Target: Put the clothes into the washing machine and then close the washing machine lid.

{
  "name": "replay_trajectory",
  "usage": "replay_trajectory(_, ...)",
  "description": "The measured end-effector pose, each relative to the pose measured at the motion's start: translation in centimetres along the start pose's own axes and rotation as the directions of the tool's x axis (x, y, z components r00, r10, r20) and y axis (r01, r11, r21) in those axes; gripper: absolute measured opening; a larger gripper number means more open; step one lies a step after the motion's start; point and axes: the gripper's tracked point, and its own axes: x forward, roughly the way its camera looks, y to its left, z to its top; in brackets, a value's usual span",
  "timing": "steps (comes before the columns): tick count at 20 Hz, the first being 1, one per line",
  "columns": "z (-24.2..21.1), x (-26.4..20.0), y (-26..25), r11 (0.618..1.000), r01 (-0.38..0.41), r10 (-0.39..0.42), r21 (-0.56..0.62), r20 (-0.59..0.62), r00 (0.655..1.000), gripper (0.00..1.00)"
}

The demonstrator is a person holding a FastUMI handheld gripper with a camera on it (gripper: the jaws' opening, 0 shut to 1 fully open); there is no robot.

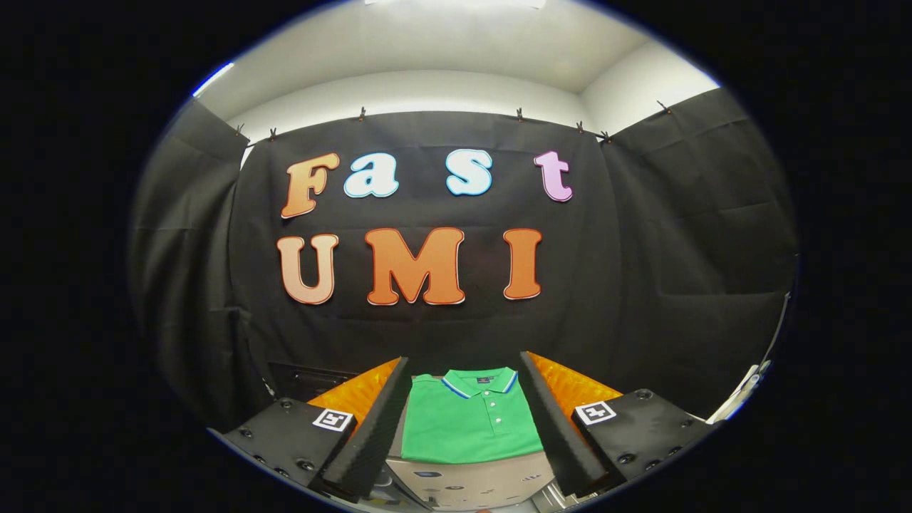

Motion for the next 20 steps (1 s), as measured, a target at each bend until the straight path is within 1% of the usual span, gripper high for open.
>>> replay_trajectory(7,0.2,-0.1,-0.2,1.0,0.002,-0.002,0.006,-0.008,1.0,0.97)
replay_trajectory(10,0.1,0.8,-0.6,1.0,0.007,-0.007,0.005,-0.014,1.0,0.97)
replay_trajectory(15,-0.4,4.7,-1.9,1.0,0.003,-0.003,0.013,-0.056,0.998,0.97)
replay_trajectory(20,-2.7,10.6,-3.7,0.999,0.008,-0.002,0.048,-0.128,0.992,0.97)
